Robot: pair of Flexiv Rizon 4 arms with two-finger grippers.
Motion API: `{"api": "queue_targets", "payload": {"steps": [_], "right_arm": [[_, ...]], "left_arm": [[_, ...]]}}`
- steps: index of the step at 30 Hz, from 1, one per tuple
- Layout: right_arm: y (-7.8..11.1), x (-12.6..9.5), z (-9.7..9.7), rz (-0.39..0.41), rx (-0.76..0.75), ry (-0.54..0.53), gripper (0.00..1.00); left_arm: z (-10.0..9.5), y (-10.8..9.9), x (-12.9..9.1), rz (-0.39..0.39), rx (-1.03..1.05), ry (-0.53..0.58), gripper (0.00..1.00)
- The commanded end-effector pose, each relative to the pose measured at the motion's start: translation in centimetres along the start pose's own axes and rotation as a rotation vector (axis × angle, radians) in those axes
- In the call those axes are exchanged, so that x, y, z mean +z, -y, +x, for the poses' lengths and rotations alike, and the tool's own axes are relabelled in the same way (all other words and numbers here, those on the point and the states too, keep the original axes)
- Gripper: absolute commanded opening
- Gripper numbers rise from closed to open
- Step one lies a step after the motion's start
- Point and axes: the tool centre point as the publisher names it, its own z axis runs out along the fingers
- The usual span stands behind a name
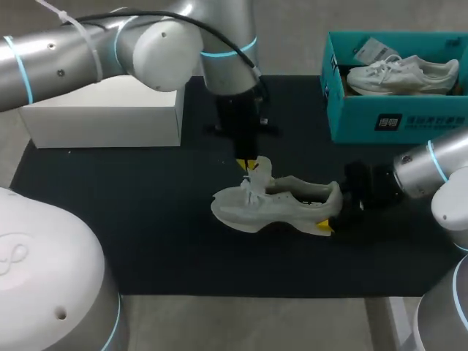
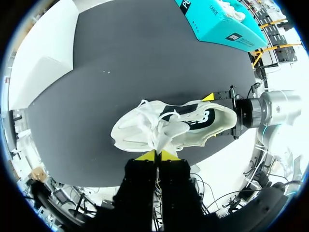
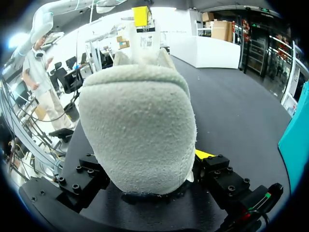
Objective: Take the shoe out of the shoebox, open the shoe tongue, remove and reinsert the insole, then place the shoe into the shoebox
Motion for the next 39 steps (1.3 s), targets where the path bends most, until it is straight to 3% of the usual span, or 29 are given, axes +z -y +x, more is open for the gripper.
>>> {"api": "queue_targets", "payload": {"steps": [1, 14, 24, 25, 26, 27, 34, 39], "right_arm": [[0.2, 0.4, 0.0, 0.002, 0.0, 0.003, 0.0], [0.2, 0.4, 0.0, 0.002, 0.0, 0.003, 0.0], [0.2, 0.4, 0.0, 0.002, 0.0, 0.003, 0.0], [0.2, 0.4, 0.0, 0.002, 0.0, 0.003, 0.0], [0.2, 0.4, 0.0, 0.002, 0.0, 0.003, 0.0], [0.2, 0.4, 0.0, 0.002, 0.0, 0.003, 0.0], [0.2, 0.4, 0.0, 0.002, 0.0, 0.003, 0.0], [0.2, 0.4, 0.0, 0.002, 0.0, 0.003, 0.0]], "left_arm": [[-1.8, -0.6, 0.3, 0.008, -0.033, -0.087, 0.0], [-6.0, -0.2, 5.1, -0.087, -0.173, 0.003, 0.0], [-7.2, 0.2, 7.5, -0.14, -0.224, 0.079, 0.0], [-7.1, 0.2, 7.2, -0.136, -0.209, 0.069, 0.36], [-6.8, 0.3, 6.8, -0.127, -0.191, 0.066, 0.89], [-6.5, 0.4, 6.3, -0.108, -0.168, 0.063, 1.0], [-4.6, 0.6, 3.4, -0.019, 0.081, 0.011, 1.0], [-3.1, 1.2, 1.3, -0.057, 0.632, -0.072, 1.0]]}}
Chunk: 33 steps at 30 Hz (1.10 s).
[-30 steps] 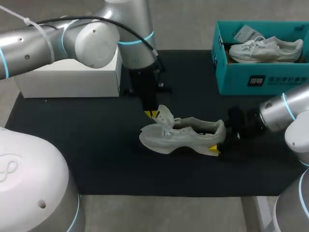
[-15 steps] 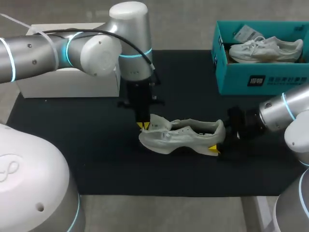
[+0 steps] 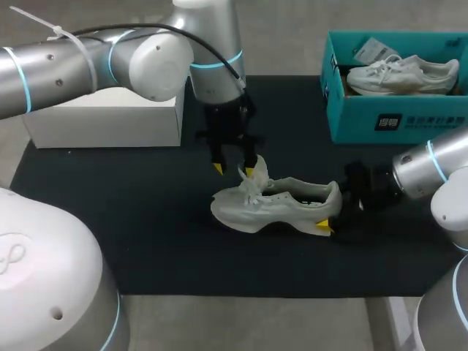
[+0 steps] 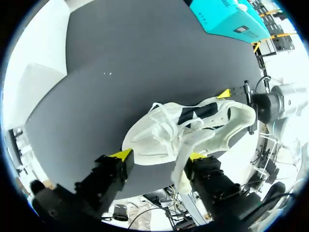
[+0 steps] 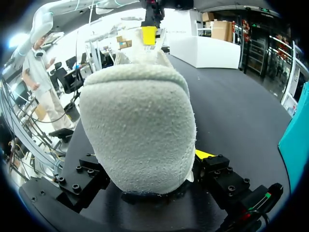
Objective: Take the shoe out of the shoebox, open the shoe tongue, remove and reinsert the insole, then place the shoe into the shoebox
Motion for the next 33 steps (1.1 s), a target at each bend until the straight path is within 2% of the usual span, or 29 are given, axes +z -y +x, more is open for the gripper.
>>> {"api": "queue_targets", "payload": {"steps": [1, 2, 3, 5, 8, 10, 14, 16, 24, 33], "right_arm": [[0.2, 0.3, 0.0, 0.002, 0.0, 0.003, 0.0], [0.2, 0.3, 0.0, 0.002, 0.0, 0.003, 0.0], [0.2, 0.3, 0.0, 0.002, 0.0, 0.003, 0.0], [0.2, 0.3, 0.0, 0.002, 0.0, 0.003, 0.0], [0.2, 0.3, 0.0, 0.002, 0.0, 0.003, 0.0], [0.2, 0.3, 0.0, 0.002, 0.0, 0.003, 0.0], [0.2, 0.3, 0.0, 0.002, 0.0, 0.003, 0.0], [0.2, 0.3, 0.0, 0.002, 0.0, 0.003, 0.0], [0.2, 0.3, 0.0, 0.002, 0.0, 0.003, 0.0], [0.2, 0.3, 0.0, 0.002, 0.0, 0.003, 0.0]], "left_arm": [[0.7, -0.4, -1.9, -0.022, 0.677, -0.028, 1.0], [1.1, -0.7, -2.3, -0.024, 0.825, 0.011, 1.0], [1.3, -0.8, -2.8, -0.045, 0.978, -0.012, 1.0], [1.5, -0.9, -3.9, 0.026, 1.21, -0.019, 1.0], [2.0, -1.0, -5.3, 0.084, 1.302, 0.075, 1.0], [2.5, -0.9, -5.7, 0.087, 1.359, 0.149, 1.0], [3.0, -0.5, -6.4, 0.111, 1.483, 0.202, 1.0], [3.4, -0.1, -6.3, 0.134, 1.525, 0.308, 1.0], [3.4, -0.1, -6.3, 0.159, 1.77, 0.383, 1.0], [3.4, -0.1, -6.3, 0.159, 1.77, 0.383, 1.0]]}}
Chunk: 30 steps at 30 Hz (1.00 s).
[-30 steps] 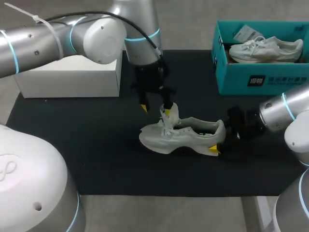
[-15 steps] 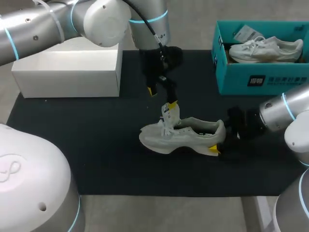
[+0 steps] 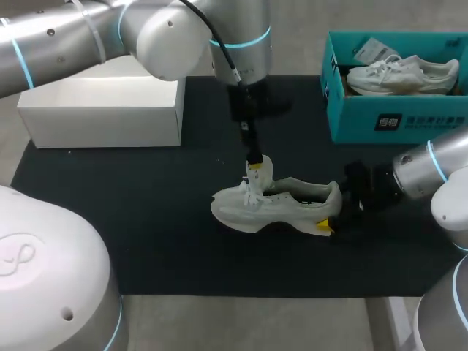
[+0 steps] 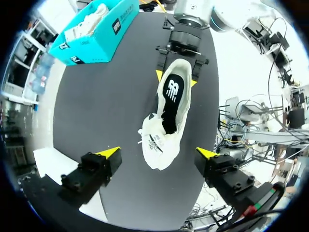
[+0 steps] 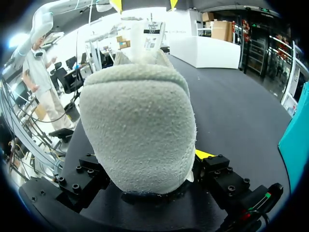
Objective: Take the shoe out of the shoebox, open the shoe tongue, remove and reinsert the insole, then place the shoe into the shoebox
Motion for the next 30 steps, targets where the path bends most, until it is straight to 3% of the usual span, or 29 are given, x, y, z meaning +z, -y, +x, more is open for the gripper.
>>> {"api": "queue_targets", "payload": {"steps": [1, 4, 6, 15, 30], "right_arm": [[0.2, 0.3, 0.0, 0.002, 0.0, 0.003, 0.0], [0.2, 0.3, 0.0, 0.002, 0.0, 0.003, 0.0], [0.2, 0.3, 0.0, 0.002, 0.0, 0.003, 0.0], [0.2, 0.3, 0.0, 0.002, 0.0, 0.003, 0.0], [0.2, 0.3, 0.0, 0.002, 0.0, 0.003, 0.0]], "left_arm": [[0.5, -0.6, -0.2, 0.034, 0.703, 0.234, 1.0], [0.3, -0.5, -0.6, 0.035, 0.651, 0.262, 1.0], [0.2, -0.1, -0.6, 0.018, 0.595, 0.268, 0.0], [1.2, 2.9, 0.0, -0.02, 0.512, 0.189, 0.0], [1.2, 2.9, 0.0, -0.02, 0.512, 0.189, 0.0]]}}
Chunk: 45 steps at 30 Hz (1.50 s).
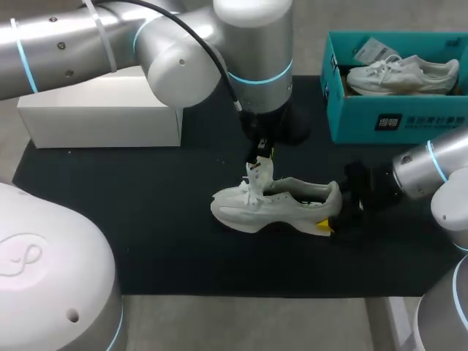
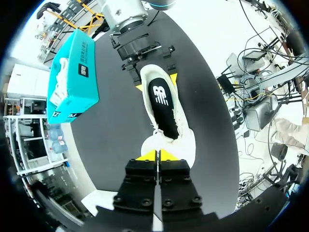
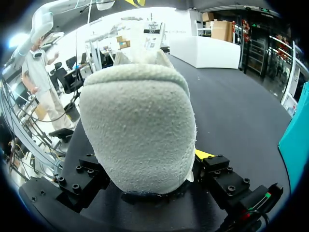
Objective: Take the shoe out of the shoebox, open the shoe tongue, remove and reinsert the insole, then place the shoe into the shoebox
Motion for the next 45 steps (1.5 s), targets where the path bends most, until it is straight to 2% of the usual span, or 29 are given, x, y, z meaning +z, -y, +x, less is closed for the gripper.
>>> {"api": "queue_targets", "payload": {"steps": [1, 5, 6, 10, 11, 16, 19, 22, 24, 38, 40, 41, 45], "right_arm": [[0.2, 0.3, 0.0, 0.002, 0.0, 0.003, 0.0], [0.2, 0.3, 0.0, 0.002, 0.0, 0.003, 0.0], [0.2, 0.3, 0.0, 0.002, 0.0, 0.003, 0.0], [0.2, 0.3, 0.0, 0.002, 0.0, 0.003, 0.0], [0.2, 0.3, 0.0, 0.002, 0.0, 0.003, 0.0], [0.2, 0.3, 0.0, 0.002, 0.0, 0.003, 0.0], [0.2, 0.3, 0.0, 0.002, 0.0, 0.003, 0.0], [0.2, 0.3, 0.0, 0.002, 0.0, 0.003, 0.0], [0.2, 0.3, 0.0, 0.002, 0.0, 0.003, 0.0], [0.2, 0.3, 0.0, 0.002, 0.0, 0.003, 0.0], [0.2, 0.3, 0.0, 0.002, 0.0, 0.003, 0.0], [0.2, 0.3, 0.0, 0.002, 0.0, 0.003, 0.0], [0.2, 0.3, 0.0, 0.002, 0.0, 0.003, 0.0]], "left_arm": [[-0.1, 0.0, 0.0, -0.001, 0.001, -0.001, 0.0], [-0.1, 0.0, 0.0, -0.001, 0.001, -0.001, 0.0], [0.1, 0.5, 0.1, -0.009, -0.031, 0.024, 0.0], [0.9, 3.0, 1.2, -0.016, -0.13, 0.015, 0.0], [1.2, 3.5, 1.5, 0.021, -0.156, 0.008, 0.0], [2.0, 5.3, 3.6, 0.015, -0.208, -0.009, 0.0], [2.3, 6.3, 4.8, 0.057, -0.224, -0.033, 0.0], [2.6, 7.3, 6.1, 0.05, -0.239, -0.052, 0.0], [2.6, 7.9, 6.8, -0.017, -0.257, -0.086, 0.0], [2.6, 7.9, 6.8, -0.017, -0.257, -0.086, 0.0], [1.9, 8.4, 7.5, -0.022, -0.263, -0.08, 0.0], [1.7, 8.5, 7.8, 0.011, -0.27, -0.099, 0.0], [1.2, 8.8, 8.7, 0.033, -0.244, -0.106, 0.0]]}}
